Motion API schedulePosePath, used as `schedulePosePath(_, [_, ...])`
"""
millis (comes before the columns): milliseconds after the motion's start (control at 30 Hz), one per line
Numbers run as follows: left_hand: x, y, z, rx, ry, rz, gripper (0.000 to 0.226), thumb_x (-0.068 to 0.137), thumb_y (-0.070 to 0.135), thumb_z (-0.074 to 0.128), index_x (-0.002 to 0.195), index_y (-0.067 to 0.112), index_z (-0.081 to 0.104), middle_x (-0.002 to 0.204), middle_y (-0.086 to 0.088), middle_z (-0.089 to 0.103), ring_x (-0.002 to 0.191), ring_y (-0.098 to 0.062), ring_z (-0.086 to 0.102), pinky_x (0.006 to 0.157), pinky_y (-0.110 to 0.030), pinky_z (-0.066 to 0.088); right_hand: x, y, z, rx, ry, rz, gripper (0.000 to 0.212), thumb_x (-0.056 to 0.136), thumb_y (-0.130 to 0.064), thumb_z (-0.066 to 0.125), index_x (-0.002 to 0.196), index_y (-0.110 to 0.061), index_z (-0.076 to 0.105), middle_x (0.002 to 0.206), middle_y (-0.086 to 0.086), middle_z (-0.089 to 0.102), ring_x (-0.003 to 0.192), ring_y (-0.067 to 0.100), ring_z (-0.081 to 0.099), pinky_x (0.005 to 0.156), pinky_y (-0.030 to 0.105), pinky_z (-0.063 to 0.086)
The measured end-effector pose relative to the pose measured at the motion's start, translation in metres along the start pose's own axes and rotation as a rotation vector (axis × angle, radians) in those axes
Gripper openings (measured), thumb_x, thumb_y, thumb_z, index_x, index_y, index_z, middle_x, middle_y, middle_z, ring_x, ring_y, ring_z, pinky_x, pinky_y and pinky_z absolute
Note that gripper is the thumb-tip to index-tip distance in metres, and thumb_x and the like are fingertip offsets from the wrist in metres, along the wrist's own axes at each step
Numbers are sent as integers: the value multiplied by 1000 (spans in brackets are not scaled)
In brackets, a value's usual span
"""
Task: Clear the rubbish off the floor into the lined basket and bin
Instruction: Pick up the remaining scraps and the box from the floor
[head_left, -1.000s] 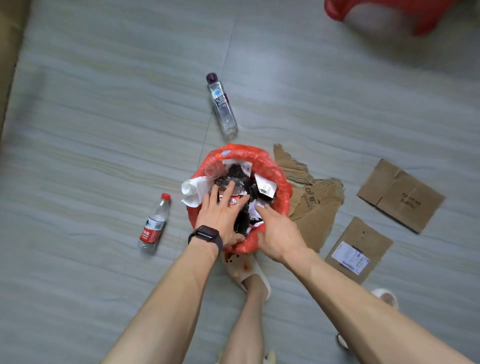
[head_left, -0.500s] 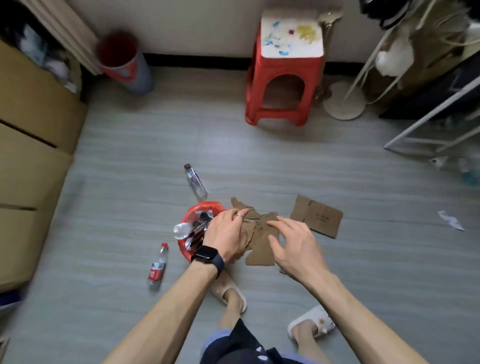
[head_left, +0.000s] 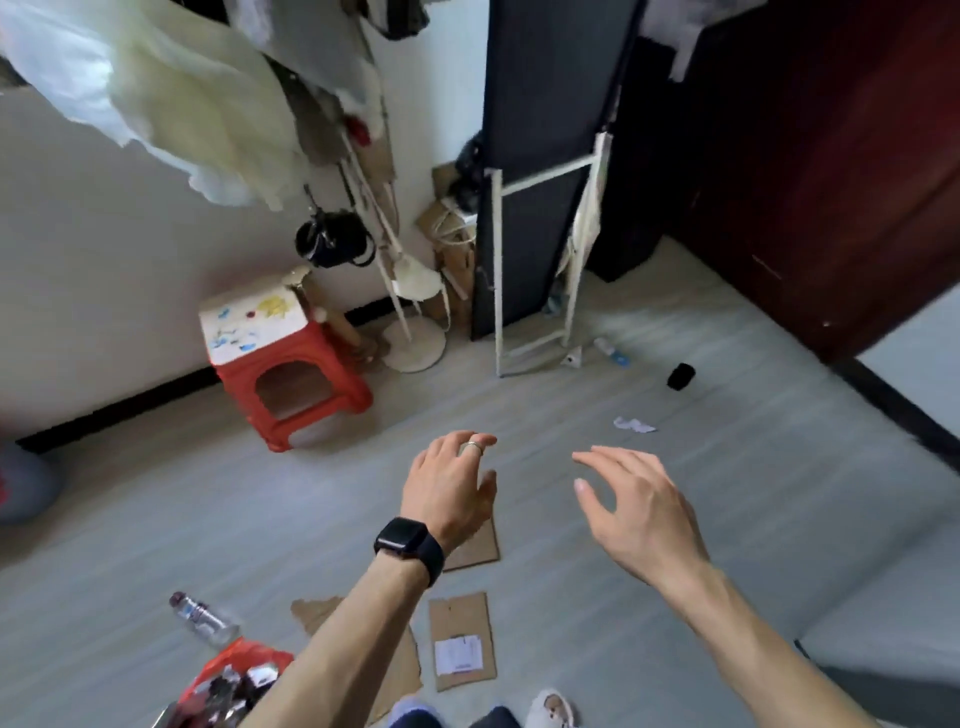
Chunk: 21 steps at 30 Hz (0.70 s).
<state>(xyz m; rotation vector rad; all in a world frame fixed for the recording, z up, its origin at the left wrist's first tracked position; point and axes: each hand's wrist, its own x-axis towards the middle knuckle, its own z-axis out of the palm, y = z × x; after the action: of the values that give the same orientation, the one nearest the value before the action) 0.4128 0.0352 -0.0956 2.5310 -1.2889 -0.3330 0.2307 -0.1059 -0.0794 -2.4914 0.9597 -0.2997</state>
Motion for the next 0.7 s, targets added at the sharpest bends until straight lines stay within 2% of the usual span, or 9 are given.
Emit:
schedulePosePath(200, [101,88,23,44,-86,135,46,93,39,52,138,33,44,139,7,49,125,-19,47,102,-34,39,34,112,-52,-31,82,222,33,87,-31,70,119,-27,70,120,-8,68,112,21,57,94,28,45])
schedulePosePath(367, [182,122,61,68,-213,163,47,93,37,50,140,34,42,142,8,46,129,-19,43,106,-34,35,76,179,-59,-54,8,344,39,88,-39,66,127,-32,64,128,-12,63,116,20,53,97,28,42])
schedulePosePath(700, [408,198,142,97,-485,201,49,92,32,50,141,31,42,144,5,44,132,-21,40,108,-34,33,248,326,-71,-93,-153,534,52,89,-46,60,139,-33,52,136,-13,57,124,19,49,100,27,41])
